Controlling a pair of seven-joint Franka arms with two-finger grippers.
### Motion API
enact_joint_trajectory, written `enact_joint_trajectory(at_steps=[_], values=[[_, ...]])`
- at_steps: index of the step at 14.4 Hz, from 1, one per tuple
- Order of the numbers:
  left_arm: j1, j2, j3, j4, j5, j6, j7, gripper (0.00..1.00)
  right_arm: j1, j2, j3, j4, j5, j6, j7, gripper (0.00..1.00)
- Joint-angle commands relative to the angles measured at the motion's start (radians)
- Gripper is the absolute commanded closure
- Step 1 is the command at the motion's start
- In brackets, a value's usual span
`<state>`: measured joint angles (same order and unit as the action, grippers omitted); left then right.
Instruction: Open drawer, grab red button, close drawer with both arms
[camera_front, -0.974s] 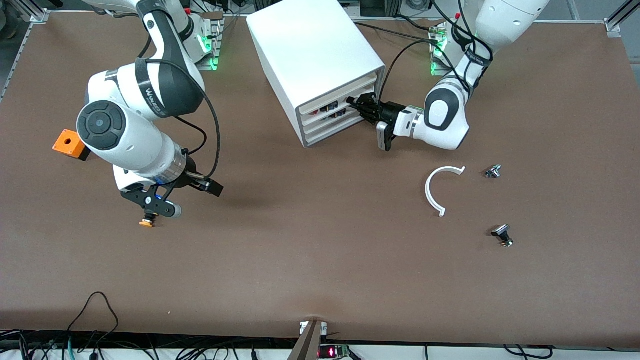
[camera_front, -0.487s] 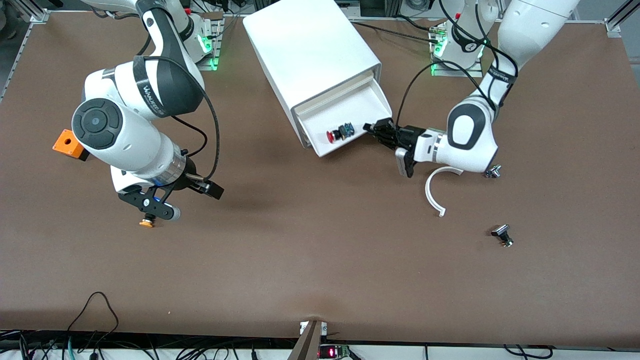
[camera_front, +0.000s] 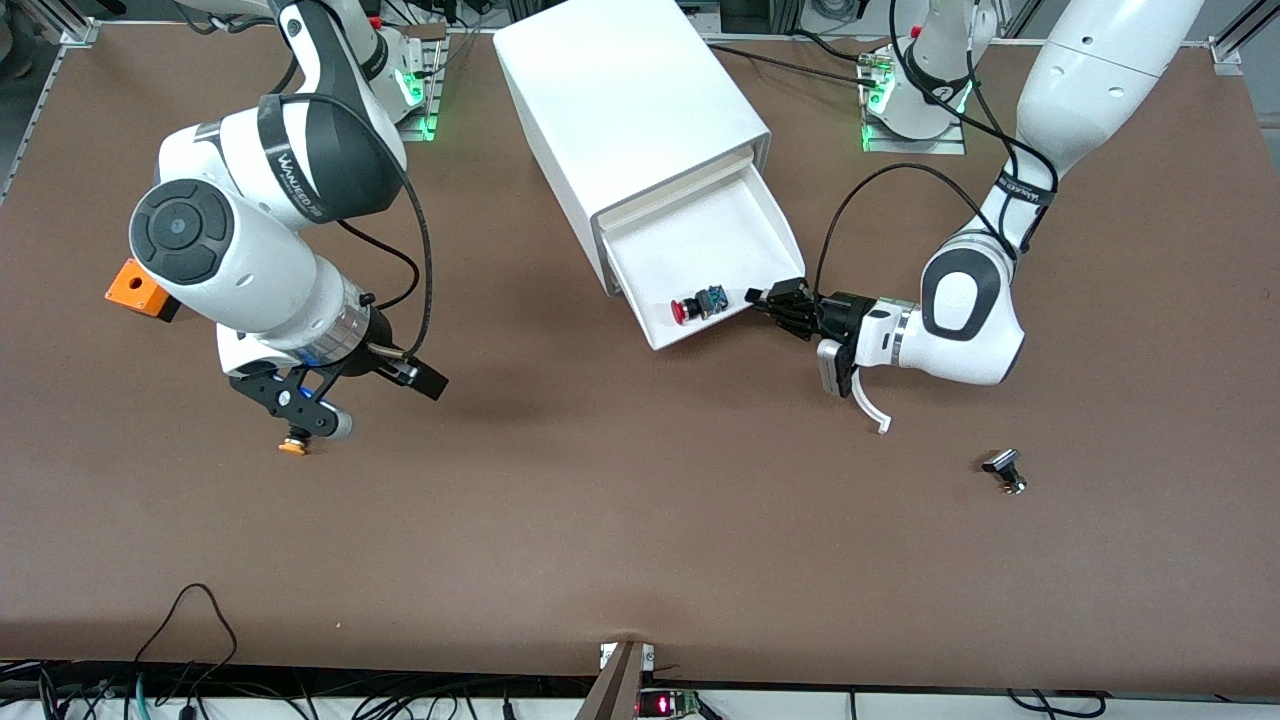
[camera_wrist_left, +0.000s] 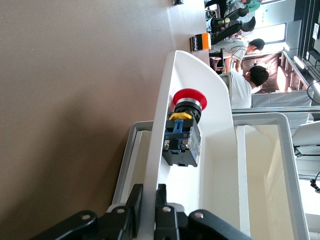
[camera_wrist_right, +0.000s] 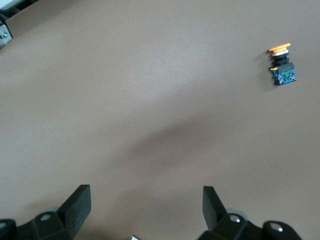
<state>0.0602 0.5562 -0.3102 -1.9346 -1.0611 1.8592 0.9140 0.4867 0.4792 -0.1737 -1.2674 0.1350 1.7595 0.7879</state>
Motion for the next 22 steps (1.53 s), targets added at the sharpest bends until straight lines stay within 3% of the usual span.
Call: enact_joint_trajectory(at_steps=[1, 3, 4, 5, 8, 11, 18, 22], values=[[0.009, 0.024, 0.000, 0.061, 0.015, 0.002, -0.066, 1.00, 0.012, 0.038, 0.009, 0.072, 0.012, -0.021, 0.054, 0.01], [0.010, 0.028, 0.000, 0.062, 0.015, 0.003, -0.066, 0.95, 0.013, 0.073, 0.048, 0.127, 0.012, -0.021, 0.134, 0.01], [0.010, 0.028, -0.001, 0.062, 0.015, 0.003, -0.066, 0.15, 0.013, 0.091, 0.066, 0.158, 0.011, -0.021, 0.178, 0.01], [0.013, 0.027, -0.001, 0.062, 0.015, 0.002, -0.067, 0.00, 0.018, 0.107, 0.083, 0.177, 0.011, -0.012, 0.235, 0.01], [0.016, -0.007, 0.003, 0.063, 0.021, 0.000, -0.154, 0.00, 0.061, 0.128, 0.099, 0.192, 0.011, 0.027, 0.373, 0.01], [0.016, -0.044, 0.005, 0.127, 0.174, -0.023, -0.338, 0.00, 0.127, 0.142, 0.099, 0.192, 0.011, 0.080, 0.531, 0.01], [0.016, -0.048, 0.043, 0.460, 0.608, -0.307, -0.751, 0.00, 0.242, 0.202, 0.099, 0.247, 0.011, 0.139, 0.919, 0.01], [0.015, -0.059, 0.040, 0.627, 0.841, -0.458, -0.820, 0.00, 0.279, 0.235, 0.114, 0.247, 0.012, 0.198, 1.065, 0.01]])
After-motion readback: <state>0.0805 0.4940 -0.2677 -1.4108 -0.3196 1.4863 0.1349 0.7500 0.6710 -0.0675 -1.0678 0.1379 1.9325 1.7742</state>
